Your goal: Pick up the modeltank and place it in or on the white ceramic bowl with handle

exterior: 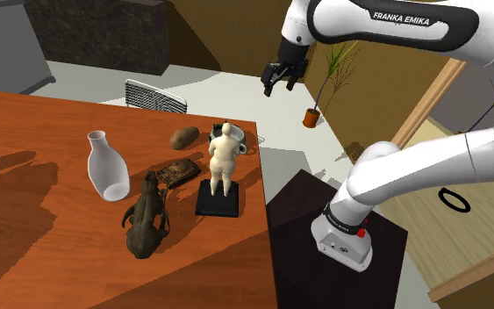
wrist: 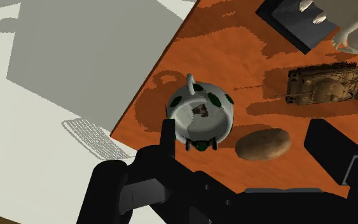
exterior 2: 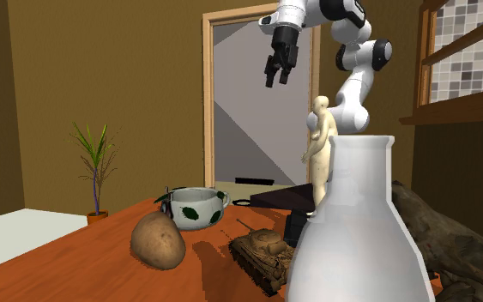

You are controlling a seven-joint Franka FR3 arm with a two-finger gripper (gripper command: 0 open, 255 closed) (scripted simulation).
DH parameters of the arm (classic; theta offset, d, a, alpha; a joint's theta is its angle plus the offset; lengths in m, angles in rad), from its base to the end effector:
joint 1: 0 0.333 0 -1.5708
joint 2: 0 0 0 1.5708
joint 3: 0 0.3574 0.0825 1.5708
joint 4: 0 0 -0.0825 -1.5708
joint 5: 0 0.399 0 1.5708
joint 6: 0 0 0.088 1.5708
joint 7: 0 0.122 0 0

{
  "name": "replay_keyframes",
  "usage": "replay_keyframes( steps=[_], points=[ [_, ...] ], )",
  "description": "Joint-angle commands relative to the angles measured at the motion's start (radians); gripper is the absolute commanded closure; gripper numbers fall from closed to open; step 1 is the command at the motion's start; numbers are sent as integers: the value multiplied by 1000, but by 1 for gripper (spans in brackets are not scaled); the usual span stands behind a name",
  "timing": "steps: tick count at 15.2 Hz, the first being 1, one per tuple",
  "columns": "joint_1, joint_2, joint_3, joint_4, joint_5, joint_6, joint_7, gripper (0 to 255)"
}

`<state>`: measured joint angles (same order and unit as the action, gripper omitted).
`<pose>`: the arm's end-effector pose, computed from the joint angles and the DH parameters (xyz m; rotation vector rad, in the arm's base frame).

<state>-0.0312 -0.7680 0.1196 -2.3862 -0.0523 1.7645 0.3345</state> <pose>0.3179 0.0345 0.6015 2.9996 -0.4030 0.2517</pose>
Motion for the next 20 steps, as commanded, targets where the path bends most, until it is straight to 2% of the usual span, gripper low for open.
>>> replay_keyframes(
  steps=[1,7,12,16,20],
  points=[
    [-9,30,46,-27,22,47,94,0],
    [-43,170,188,-44,70,175,366,0],
    [-87,337,305,-7,70,278,600,0],
    [-129,499,391,54,27,349,801,0],
    [-161,683,455,142,-63,399,1020,0]
  ],
)
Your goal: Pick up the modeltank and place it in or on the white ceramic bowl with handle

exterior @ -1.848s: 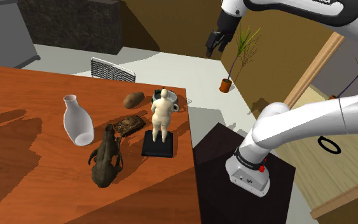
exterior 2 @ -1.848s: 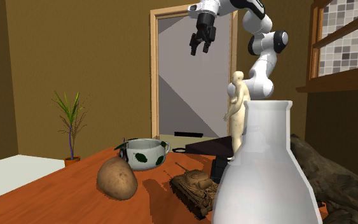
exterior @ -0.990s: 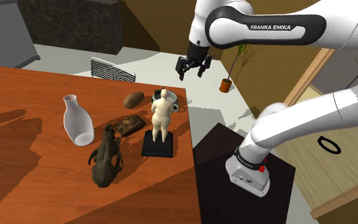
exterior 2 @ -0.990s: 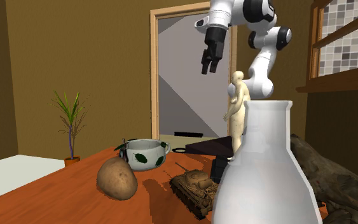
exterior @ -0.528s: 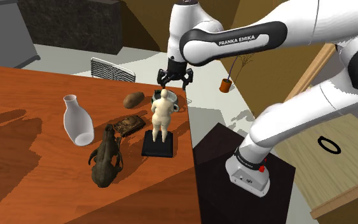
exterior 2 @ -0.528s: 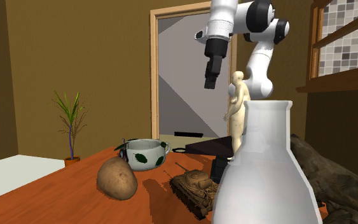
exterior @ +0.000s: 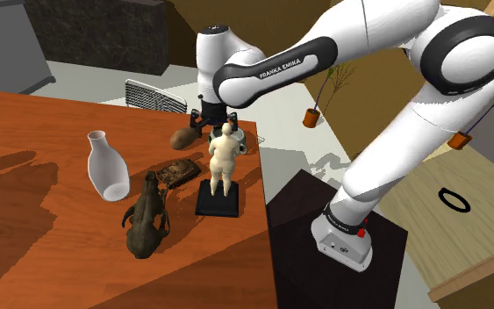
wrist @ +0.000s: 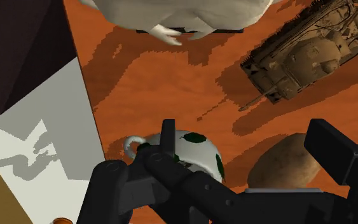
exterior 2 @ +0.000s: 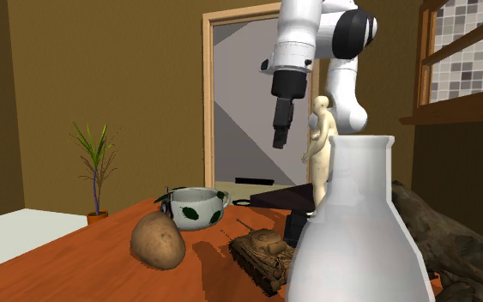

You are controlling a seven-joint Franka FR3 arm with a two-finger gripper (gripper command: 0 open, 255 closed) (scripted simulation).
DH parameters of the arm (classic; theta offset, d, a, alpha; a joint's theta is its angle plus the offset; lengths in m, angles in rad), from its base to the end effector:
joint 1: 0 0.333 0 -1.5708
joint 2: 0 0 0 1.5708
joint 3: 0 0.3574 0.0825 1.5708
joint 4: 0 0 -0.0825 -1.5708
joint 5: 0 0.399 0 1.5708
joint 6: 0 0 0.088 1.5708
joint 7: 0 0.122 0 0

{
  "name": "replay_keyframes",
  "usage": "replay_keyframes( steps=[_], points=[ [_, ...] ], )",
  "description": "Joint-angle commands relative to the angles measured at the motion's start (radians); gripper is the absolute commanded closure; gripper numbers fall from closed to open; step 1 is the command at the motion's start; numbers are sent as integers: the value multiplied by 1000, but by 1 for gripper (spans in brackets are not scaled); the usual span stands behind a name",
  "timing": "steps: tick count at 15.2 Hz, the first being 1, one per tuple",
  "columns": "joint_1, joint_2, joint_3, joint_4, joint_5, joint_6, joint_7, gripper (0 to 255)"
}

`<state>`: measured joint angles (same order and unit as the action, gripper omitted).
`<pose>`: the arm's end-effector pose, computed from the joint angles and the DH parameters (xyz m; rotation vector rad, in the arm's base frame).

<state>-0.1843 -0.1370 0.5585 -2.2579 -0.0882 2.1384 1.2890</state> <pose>0.4733 0.1858 0.4294 2.7512 -1.2810 0.1595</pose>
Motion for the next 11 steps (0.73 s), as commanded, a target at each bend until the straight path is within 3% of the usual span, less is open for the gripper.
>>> replay_keyframes(
  steps=[1,5,11],
  points=[
    [-11,101,25,40,-56,34,121,0],
    [9,298,27,159,-175,49,334,0],
    [99,569,-45,377,-291,41,576,0]
  ],
)
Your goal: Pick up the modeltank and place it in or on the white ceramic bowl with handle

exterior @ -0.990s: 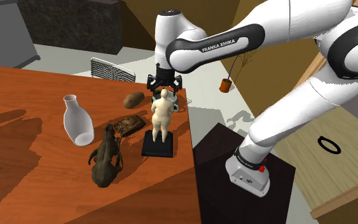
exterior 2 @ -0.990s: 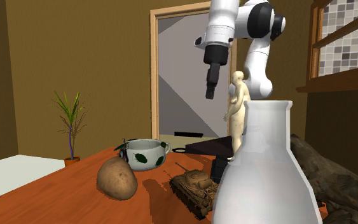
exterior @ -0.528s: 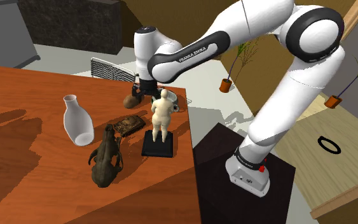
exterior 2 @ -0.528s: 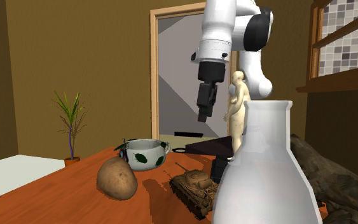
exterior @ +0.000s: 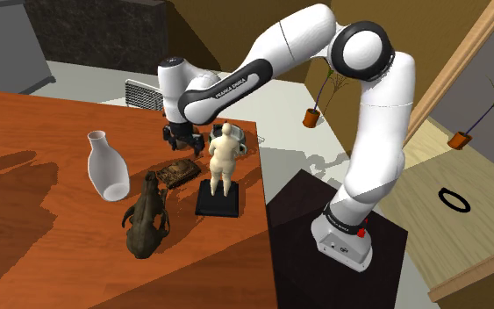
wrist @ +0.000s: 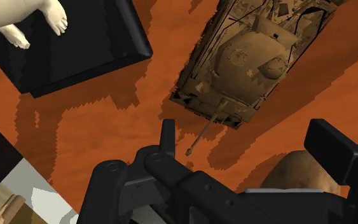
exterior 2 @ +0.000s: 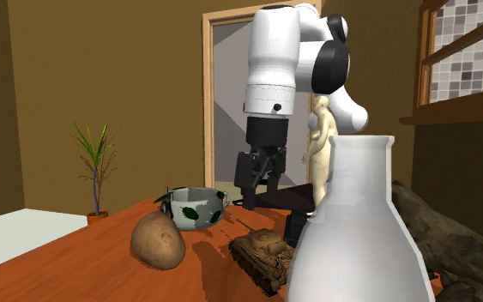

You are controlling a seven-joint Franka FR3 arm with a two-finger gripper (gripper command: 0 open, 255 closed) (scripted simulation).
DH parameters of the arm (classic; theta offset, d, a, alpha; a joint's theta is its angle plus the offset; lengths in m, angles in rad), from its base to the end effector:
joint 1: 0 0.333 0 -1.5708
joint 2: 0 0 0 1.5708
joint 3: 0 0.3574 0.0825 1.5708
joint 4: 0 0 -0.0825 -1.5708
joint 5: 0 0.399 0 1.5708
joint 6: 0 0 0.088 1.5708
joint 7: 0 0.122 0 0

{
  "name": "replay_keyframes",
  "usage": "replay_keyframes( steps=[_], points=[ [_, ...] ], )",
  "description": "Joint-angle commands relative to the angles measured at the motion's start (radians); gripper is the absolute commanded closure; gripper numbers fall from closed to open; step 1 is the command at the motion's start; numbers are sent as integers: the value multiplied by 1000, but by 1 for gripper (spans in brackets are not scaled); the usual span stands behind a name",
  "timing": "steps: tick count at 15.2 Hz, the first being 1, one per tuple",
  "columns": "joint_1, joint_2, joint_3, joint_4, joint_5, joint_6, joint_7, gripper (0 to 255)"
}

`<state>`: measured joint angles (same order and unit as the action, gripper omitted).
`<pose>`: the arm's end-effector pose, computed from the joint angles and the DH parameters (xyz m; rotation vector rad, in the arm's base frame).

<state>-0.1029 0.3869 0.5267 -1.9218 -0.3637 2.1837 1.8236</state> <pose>0.5953 0.2282 0.3234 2.5096 -1.7284 0.0983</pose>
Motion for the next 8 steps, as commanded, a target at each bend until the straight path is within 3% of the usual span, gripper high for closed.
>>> replay_keyframes(
  steps=[1,8],
  points=[
    [25,64,-21,59,-20,-6,56,0],
    [36,118,-46,39,-60,63,80,0]
  ],
)
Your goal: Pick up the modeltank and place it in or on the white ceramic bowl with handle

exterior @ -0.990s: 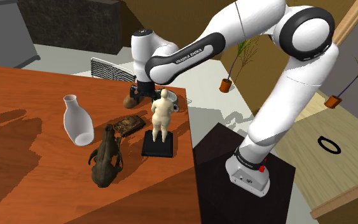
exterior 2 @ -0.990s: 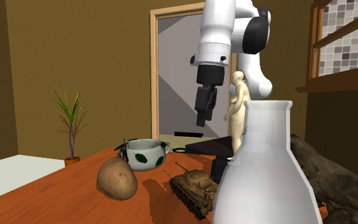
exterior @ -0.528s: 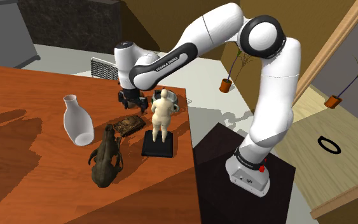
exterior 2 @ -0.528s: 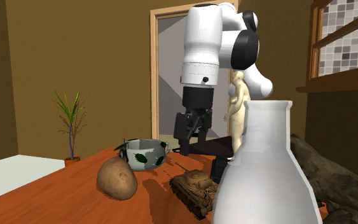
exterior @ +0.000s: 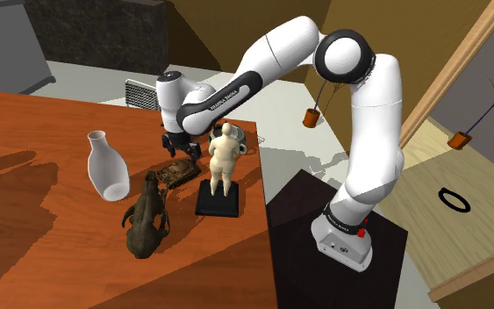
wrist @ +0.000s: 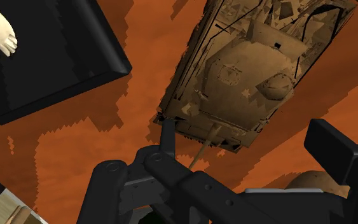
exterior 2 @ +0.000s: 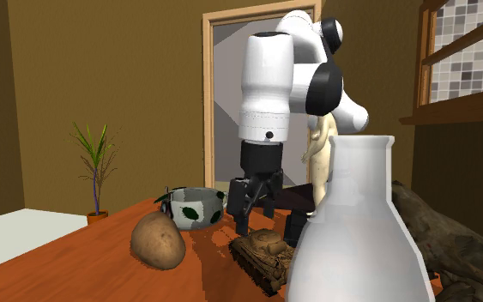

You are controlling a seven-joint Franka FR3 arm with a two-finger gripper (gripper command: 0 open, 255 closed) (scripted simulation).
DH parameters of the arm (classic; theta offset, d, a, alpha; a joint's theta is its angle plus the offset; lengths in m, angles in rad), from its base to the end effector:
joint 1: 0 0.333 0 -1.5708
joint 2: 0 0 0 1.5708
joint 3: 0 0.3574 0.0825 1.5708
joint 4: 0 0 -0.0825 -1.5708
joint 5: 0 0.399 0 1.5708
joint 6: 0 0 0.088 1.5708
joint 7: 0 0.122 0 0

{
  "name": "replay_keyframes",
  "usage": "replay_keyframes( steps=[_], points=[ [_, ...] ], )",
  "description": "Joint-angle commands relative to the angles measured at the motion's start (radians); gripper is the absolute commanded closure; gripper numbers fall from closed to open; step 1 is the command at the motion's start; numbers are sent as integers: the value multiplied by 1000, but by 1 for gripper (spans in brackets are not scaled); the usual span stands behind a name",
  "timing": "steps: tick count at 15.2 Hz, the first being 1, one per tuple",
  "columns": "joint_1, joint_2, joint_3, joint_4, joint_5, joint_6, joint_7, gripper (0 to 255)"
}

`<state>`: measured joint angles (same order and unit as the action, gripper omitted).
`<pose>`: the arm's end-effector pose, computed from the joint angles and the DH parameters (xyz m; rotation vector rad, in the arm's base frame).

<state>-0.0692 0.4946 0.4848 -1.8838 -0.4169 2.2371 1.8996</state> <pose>0.6122 0.2292 0.2762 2.4668 -1.7882 0.0911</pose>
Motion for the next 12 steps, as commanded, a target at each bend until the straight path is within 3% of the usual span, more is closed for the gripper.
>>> replay_keyframes(
  steps=[1,8,9,12],
  points=[
    [3,15,-7,-1,-10,15,6,0],
    [3,15,-7,-1,-10,15,6,0],
    [3,15,-7,-1,-10,15,6,255],
    [3,15,-7,-1,-10,15,6,255]
  ],
)
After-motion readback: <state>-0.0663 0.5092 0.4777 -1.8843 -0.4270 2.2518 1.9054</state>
